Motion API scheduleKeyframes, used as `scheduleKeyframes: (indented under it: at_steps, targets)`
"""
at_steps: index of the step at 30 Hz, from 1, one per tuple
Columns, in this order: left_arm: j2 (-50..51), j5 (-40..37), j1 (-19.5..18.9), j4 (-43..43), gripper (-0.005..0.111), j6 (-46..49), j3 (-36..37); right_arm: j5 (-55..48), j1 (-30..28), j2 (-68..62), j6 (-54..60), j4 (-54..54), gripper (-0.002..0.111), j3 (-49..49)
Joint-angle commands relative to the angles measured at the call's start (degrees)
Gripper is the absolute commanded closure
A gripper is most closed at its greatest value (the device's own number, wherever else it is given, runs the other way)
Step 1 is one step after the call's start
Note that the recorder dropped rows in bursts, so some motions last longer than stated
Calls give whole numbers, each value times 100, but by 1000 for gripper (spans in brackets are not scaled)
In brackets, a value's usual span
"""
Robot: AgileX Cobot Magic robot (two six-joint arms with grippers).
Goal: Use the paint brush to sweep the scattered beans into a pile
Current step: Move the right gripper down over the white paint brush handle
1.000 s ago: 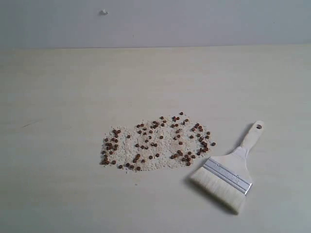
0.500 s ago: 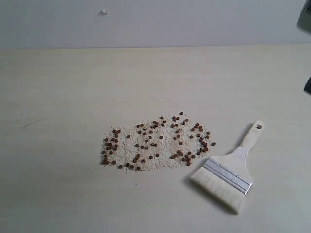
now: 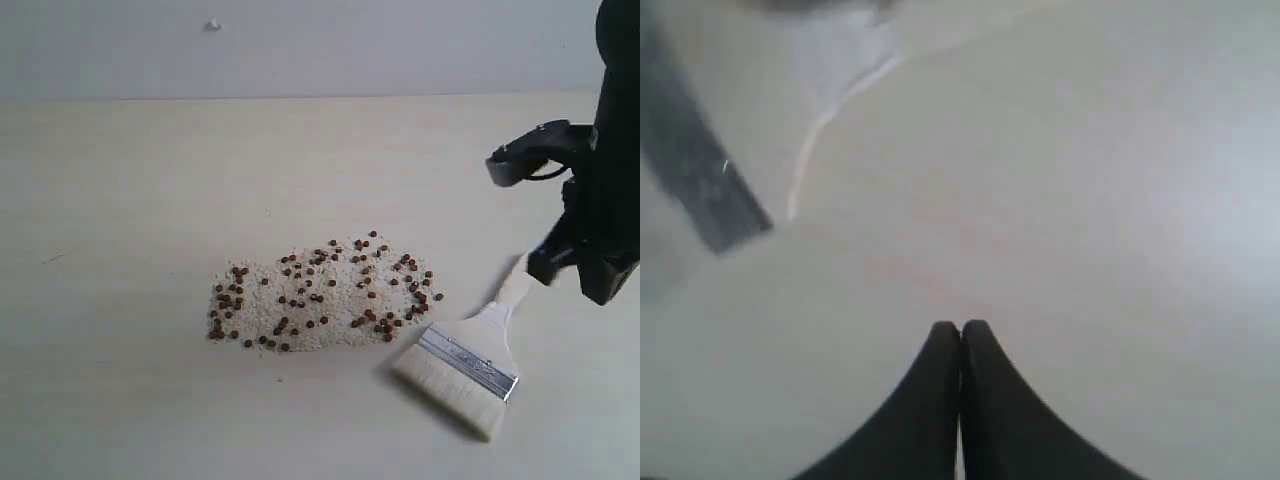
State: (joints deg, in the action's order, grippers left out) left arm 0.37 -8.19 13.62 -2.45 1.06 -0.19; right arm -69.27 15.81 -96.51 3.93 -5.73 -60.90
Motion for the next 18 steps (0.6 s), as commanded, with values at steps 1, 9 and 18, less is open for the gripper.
scheduleKeyframes:
  at_steps: [1,9,18]
  targets:
    - [-37,5,25,36,107,25,19,651,21,-108,-3489,685,108,227]
    - [-37,5,25,36,107,14,19,2075,396,-87,-3240,1895,108,357]
    - [-37,5,25,36,107,24,19,2703,396,-87,-3250,1895,108,357]
